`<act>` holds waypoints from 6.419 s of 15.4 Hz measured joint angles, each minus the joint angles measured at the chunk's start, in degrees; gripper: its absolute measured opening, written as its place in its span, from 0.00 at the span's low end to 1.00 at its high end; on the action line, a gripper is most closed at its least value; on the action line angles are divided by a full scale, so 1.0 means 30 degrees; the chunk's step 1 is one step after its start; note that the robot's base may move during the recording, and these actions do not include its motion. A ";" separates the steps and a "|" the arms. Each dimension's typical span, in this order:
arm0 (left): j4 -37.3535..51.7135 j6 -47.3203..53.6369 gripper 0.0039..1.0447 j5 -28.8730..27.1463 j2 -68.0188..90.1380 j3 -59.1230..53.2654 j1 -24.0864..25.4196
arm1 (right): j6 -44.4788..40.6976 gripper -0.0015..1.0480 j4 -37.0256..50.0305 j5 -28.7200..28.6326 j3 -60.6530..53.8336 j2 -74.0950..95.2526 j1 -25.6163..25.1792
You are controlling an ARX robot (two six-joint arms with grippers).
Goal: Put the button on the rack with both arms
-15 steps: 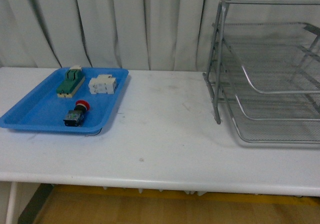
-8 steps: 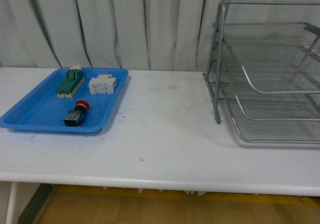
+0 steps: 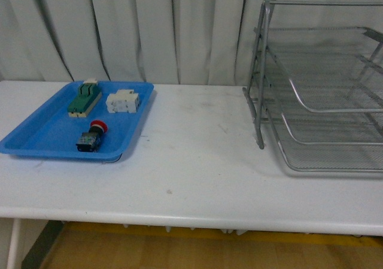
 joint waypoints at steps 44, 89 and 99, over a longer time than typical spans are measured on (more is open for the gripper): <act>0.0007 0.0000 0.94 0.0000 0.0000 0.0000 0.0000 | 2.5587 0.94 2.4633 -0.4138 1.2779 4.2147 -0.2994; 0.0000 0.0000 0.94 0.0000 0.0000 0.0000 0.0000 | 2.3023 0.94 1.2976 -0.8852 0.1974 1.4171 -0.7541; 0.0000 0.0000 0.94 0.0000 0.0000 0.0000 0.0000 | 0.1064 0.16 0.4976 -0.3271 0.1938 0.7118 -0.3220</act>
